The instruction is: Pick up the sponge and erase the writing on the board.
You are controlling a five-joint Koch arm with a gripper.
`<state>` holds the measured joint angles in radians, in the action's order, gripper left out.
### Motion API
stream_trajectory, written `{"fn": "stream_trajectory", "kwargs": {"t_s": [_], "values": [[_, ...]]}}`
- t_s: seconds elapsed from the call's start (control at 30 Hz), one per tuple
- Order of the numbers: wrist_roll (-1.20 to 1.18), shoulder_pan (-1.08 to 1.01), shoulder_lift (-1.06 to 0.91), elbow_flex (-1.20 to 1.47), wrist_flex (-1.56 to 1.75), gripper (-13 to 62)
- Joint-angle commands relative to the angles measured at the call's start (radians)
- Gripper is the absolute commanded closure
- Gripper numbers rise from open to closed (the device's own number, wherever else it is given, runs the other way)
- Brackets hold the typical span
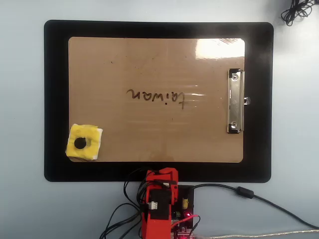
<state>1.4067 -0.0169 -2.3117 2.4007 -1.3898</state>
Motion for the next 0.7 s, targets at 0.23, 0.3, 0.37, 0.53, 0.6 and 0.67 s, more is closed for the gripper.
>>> {"fn": "stream_trajectory", "kwargs": {"t_s": [0.23, 0.3, 0.37, 0.53, 0.6, 0.67], "values": [[0.192, 0.569, -0.043, -0.287, 0.457, 17.1], [0.301, 0.712, -0.034, -0.285, 0.653, 17.1], [0.417, 0.844, 0.006, -0.265, 0.897, 17.0], [0.436, 0.956, 0.172, -0.121, 1.502, 17.1], [0.417, 0.962, 0.284, -0.104, 1.68, 17.1], [0.38, 0.971, 0.325, -0.094, 1.706, 17.1]]}}
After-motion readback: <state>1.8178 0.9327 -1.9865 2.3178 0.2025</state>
